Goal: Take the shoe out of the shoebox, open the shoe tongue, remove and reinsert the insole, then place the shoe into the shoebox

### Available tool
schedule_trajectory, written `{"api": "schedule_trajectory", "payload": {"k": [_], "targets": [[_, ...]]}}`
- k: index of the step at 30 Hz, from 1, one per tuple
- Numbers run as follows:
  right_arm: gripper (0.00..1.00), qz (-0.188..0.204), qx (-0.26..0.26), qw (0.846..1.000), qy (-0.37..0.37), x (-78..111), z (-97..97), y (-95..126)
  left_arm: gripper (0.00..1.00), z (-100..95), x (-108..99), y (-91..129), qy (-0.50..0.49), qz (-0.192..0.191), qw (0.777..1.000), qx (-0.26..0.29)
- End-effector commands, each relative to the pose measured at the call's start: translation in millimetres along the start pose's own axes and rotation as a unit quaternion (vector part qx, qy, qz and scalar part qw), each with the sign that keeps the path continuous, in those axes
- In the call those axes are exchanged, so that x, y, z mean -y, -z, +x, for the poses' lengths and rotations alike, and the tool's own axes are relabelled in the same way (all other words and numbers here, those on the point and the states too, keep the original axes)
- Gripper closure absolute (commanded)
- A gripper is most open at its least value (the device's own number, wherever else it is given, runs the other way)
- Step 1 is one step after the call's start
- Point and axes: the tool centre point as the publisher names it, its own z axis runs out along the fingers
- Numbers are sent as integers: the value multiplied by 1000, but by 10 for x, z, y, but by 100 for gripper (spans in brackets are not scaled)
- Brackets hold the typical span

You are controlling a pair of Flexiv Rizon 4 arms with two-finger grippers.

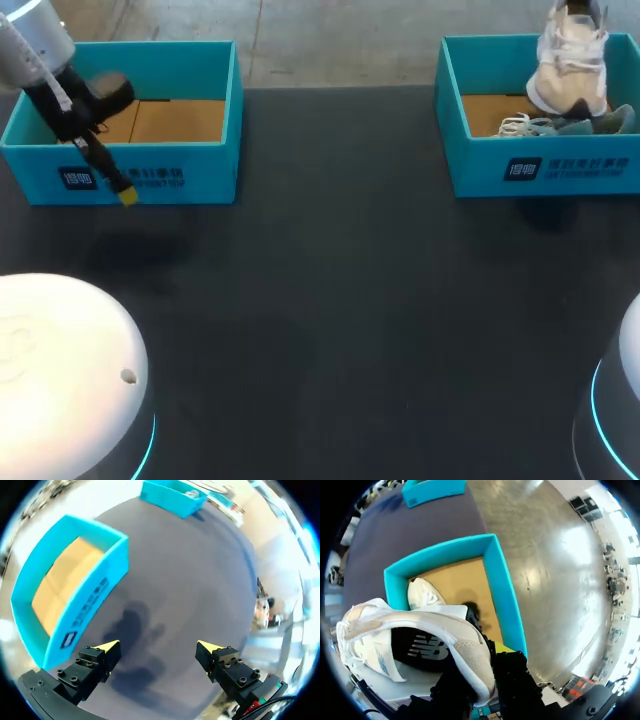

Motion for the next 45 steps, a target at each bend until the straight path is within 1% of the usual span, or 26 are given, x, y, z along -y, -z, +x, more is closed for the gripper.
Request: {"api": "schedule_trajectory", "payload": {"k": [1,3,5,8,10,11,12,26,27,28,29,30,33,36,39,43,45], "targets": [[100,-8,-9,999,-46,96,-59,-13,0,-79,-43,47,37,-7,999,-5],[100,-12,-13,997,-76,149,-58,-18,0,-101,-63,71,60,-11,998,-3],[100,-11,-15,994,-110,209,-55,-30,0,-130,-75,103,81,-12,997,-12],[100,-25,-14,989,-148,289,-26,-45,0,-184,-101,147,113,-13,993,-15],[100,-31,-17,985,-171,324,3,-56,0,-229,-125,173,136,-13,991,-7],[100,-20,-22,981,-193,339,20,-65,0,-255,-137,189,144,-13,989,0],[100,-8,-24,977,-210,354,34,-80,0,-278,-155,216,149,-3,989,12],[100,-8,-24,977,-210,354,34,-80,0,-278,-155,216,149,-3,989,12],[100,8,-22,974,-226,333,17,-89,0,-278,-155,216,149,-3,989,12],[100,24,-22,968,-247,324,6,-94,0,-279,-137,230,170,-2,985,19],[100,30,-23,966,-256,321,3,-101,0,-291,-127,243,185,1,982,26],[100,30,-27,962,-271,330,4,-110,0,-309,-106,259,217,5,976,32],[100,46,-33,948,-313,381,-11,-144,0,-397,-65,303,278,8,960,40],[100,53,-38,932,-357,459,-48,-164,0,-511,-21,358,338,13,940,39],[100,52,-39,916,-397,549,-72,-158,0,-629,8,411,386,15,922,32],[100,46,-41,899,-433,664,-72,-143,0,-771,-3,476,420,15,907,34],[100,53,-40,888,-455,726,-64,-140,0,-850,-15,507,435,16,899,38]]}}
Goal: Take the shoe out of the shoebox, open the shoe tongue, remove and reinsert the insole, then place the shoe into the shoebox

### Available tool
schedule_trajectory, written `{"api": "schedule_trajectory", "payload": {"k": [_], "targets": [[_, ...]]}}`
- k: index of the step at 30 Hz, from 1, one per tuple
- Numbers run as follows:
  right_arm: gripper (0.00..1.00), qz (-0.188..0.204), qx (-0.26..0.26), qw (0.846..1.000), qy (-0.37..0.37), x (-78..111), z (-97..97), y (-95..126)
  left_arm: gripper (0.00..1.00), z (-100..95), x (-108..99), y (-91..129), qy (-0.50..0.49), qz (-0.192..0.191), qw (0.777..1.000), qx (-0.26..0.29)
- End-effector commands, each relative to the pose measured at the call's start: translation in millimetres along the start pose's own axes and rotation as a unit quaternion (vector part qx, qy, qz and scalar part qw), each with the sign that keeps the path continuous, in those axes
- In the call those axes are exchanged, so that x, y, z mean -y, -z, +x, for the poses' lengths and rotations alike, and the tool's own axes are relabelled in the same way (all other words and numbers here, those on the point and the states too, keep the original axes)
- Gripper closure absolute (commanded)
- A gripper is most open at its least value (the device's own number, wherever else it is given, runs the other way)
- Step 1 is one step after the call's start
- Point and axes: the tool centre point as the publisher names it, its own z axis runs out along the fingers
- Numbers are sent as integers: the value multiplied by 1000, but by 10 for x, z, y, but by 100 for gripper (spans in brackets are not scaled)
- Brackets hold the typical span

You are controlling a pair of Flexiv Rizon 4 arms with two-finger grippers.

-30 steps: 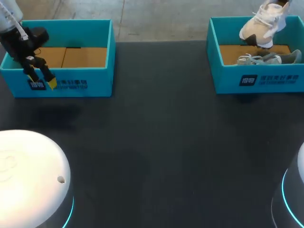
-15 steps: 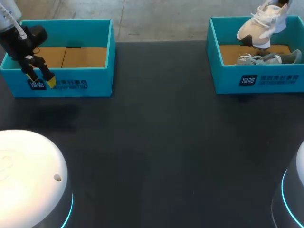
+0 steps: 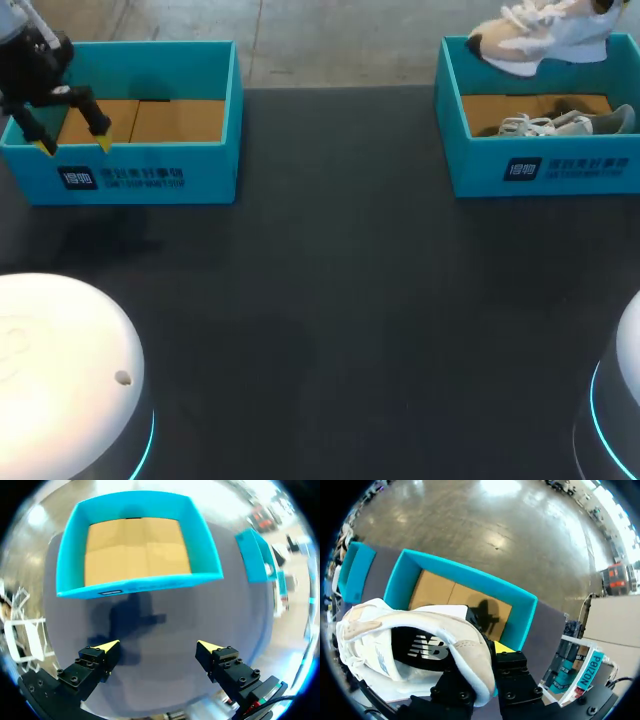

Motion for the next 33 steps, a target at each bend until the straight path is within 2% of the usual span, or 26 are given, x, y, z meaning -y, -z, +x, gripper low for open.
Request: {"api": "schedule_trajectory", "payload": {"k": [1,5,10,25,33], "targets": [[100,4,-6,999,-36,62,-104,12,0,-114,148,49,44,-8,999,4],[100,12,-3,998,-67,149,-171,-12,0,-223,214,96,68,-7,998,7],[100,36,16,995,-94,172,-236,-52,0,-310,259,123,89,-2,996,21],[100,34,10,995,-94,167,-238,-73,0,-310,259,123,89,-2,996,21],[100,45,20,991,-123,241,-348,-184,0,-399,287,175,100,3,994,40]]}}
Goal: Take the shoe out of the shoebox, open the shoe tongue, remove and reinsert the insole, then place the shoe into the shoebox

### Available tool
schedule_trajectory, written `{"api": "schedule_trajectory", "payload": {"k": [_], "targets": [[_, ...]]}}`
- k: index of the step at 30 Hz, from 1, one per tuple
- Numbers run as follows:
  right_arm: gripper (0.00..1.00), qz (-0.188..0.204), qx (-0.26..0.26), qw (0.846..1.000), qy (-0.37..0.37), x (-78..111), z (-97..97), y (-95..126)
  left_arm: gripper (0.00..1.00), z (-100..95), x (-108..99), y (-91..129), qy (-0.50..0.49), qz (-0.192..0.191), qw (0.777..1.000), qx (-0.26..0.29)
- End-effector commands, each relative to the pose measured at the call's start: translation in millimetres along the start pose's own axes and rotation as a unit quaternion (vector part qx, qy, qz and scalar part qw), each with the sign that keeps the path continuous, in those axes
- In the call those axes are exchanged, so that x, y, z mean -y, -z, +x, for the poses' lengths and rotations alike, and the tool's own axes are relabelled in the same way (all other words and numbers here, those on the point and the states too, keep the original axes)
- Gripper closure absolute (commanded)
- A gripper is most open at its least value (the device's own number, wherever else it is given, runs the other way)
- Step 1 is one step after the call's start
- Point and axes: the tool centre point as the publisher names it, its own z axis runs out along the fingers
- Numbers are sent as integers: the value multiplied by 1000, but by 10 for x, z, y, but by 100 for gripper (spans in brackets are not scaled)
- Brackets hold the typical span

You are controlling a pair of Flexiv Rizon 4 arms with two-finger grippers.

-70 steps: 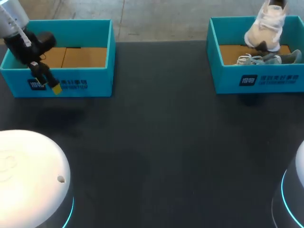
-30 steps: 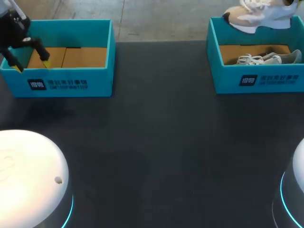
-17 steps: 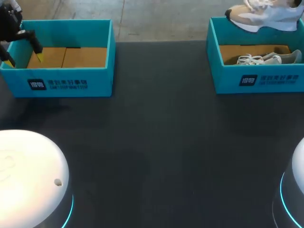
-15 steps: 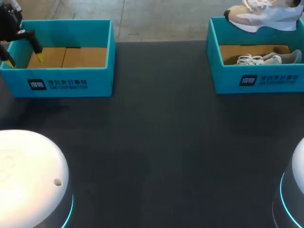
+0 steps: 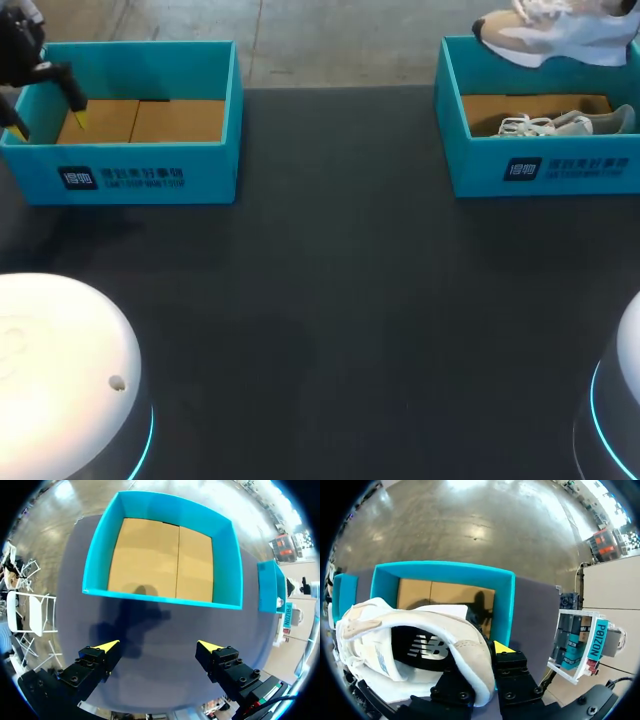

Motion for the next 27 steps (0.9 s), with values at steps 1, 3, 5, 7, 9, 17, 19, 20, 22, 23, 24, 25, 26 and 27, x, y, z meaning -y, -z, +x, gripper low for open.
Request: {"api": "schedule_trajectory", "payload": {"k": [1,3,5,7,9,17,19,20,22,23,24,25,26,27], "targets": [[100,5,4,1000,-10,-13,-47,-48,0,-20,-5,57,2,5,1000,14],[100,5,2,1000,-12,-10,-66,-64,0,-40,-7,75,5,12,1000,20],[100,4,6,1000,-14,-11,-75,-75,0,-73,-9,100,0,13,1000,25],[100,6,8,1000,-12,-18,-87,-82,0,-102,-3,124,-20,2,999,30],[100,8,13,1000,-9,-25,-97,-86,0,-113,-2,134,-25,3,999,32],[100,19,13,1000,-15,-25,-139,-137,0,-122,1,149,-50,-6,998,43],[100,19,13,1000,-15,-25,-139,-137,0,-122,1,149,-50,-6,998,43],[100,19,13,1000,-15,-25,-139,-137,0,-122,1,149,-50,-6,998,43],[100,19,13,1000,-15,-25,-139,-137,0,-122,1,149,-50,-6,998,43],[100,19,13,1000,-15,-25,-139,-137,0,-122,1,149,-50,-6,998,43],[100,19,13,1000,-15,-25,-139,-137,0,-122,1,149,-50,-6,998,43],[100,19,13,1000,-15,-25,-139,-137,0,-122,1,149,-50,-6,998,43],[100,19,15,1000,-17,-47,-138,-125,0,-122,1,149,-50,-6,998,43],[100,20,16,1000,-18,-63,-135,-116,0,-122,1,149,-50,-6,998,43]]}}
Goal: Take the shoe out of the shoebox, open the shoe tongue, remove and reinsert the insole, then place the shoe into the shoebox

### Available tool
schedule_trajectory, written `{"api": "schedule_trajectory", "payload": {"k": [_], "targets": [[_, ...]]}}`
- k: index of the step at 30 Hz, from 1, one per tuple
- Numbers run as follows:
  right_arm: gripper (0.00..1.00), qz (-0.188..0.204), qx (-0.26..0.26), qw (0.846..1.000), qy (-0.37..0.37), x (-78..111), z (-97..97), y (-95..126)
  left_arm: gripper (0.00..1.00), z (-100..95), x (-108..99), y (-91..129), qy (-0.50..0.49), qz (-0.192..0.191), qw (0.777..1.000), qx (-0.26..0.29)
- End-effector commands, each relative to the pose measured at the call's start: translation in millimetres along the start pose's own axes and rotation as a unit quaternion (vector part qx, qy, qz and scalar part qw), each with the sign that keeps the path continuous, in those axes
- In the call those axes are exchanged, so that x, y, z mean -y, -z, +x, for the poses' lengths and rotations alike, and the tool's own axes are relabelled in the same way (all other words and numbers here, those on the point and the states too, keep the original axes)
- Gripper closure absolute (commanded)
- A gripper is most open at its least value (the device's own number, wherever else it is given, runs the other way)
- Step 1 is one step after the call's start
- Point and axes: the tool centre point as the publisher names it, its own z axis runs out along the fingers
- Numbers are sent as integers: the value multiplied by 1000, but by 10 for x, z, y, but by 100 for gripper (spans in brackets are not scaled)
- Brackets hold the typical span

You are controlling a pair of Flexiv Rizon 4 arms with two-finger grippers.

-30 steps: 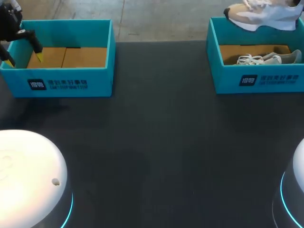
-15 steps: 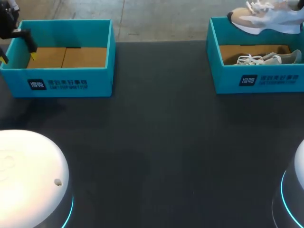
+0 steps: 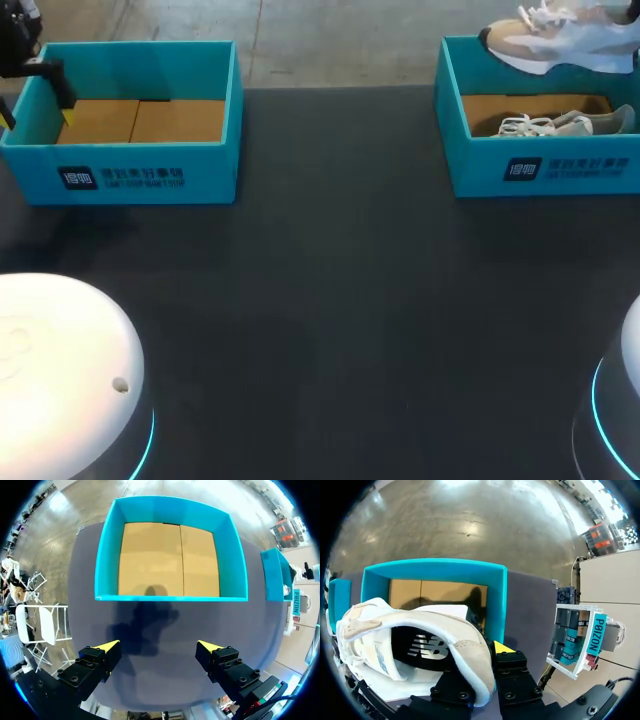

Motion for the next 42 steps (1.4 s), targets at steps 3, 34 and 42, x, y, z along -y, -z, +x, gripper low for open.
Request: {"api": "schedule_trajectory", "payload": {"k": [3,34,42], "targets": [[100,9,4,1000,-2,-80,2,55,0,-3,-3,6,0,0,1000,0],[100,21,8,1000,17,-24,88,-245,0,-3,-3,6,0,0,1000,0],[100,17,6,1000,23,-177,69,-385,0,-3,-3,6,0,0,1000,0]]}}
